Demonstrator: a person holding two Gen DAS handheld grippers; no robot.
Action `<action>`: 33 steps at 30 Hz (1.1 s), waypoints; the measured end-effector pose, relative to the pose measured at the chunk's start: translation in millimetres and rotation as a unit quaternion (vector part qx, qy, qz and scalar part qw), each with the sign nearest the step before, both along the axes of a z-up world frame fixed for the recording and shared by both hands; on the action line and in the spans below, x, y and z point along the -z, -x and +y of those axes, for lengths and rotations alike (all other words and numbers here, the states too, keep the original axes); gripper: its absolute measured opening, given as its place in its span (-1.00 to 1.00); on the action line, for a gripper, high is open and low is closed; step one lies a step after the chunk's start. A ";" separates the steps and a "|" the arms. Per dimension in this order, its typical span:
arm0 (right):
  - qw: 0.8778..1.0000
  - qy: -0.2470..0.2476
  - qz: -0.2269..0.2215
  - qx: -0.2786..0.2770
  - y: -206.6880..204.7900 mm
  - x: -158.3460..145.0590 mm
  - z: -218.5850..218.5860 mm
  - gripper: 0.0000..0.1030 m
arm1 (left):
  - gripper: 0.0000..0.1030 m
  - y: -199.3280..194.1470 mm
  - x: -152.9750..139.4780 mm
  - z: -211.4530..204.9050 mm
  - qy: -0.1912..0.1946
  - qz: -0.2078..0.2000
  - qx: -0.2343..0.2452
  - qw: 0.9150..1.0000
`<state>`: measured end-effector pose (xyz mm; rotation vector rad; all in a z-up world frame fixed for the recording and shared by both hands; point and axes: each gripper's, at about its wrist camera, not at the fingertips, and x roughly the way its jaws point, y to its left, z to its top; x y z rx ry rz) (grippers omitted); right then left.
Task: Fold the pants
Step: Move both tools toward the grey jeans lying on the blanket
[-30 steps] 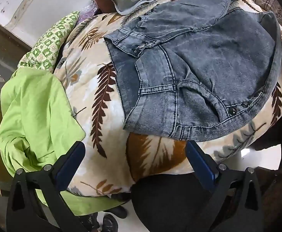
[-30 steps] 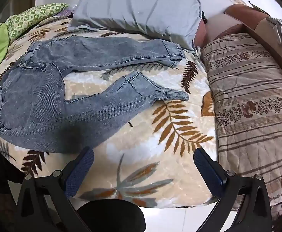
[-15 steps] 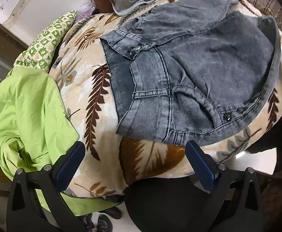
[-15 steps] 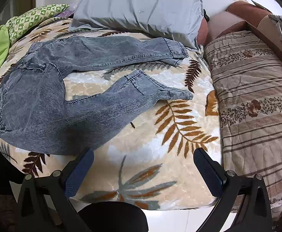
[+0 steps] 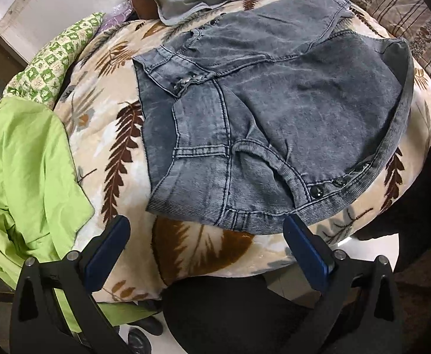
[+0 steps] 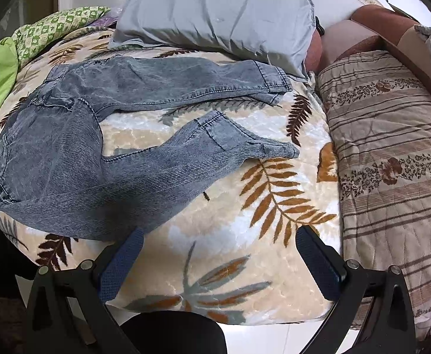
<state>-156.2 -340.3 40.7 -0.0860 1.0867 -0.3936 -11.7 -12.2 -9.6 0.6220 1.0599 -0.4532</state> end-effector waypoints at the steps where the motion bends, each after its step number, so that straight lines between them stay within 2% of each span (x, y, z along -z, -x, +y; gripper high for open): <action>1: 1.000 0.000 0.000 0.000 0.6 0.6 0.1 0.99 | 1.00 0.3 0.6 0.1 0.001 0.002 -0.001 1.000; 14: 1.000 -0.013 -0.007 0.009 6.1 2.9 -1.9 0.99 | 1.00 10.1 -5.5 -10.2 0.042 0.023 -0.003 0.999; 21: 1.000 -0.011 -0.010 0.011 9.5 -0.1 -1.0 0.99 | 1.00 17.3 -12.2 -16.9 0.048 0.017 0.011 0.999; 33: 1.000 -0.019 -0.008 0.016 11.7 4.2 -4.7 0.99 | 1.00 14.5 -7.8 -16.9 0.048 0.026 0.002 0.999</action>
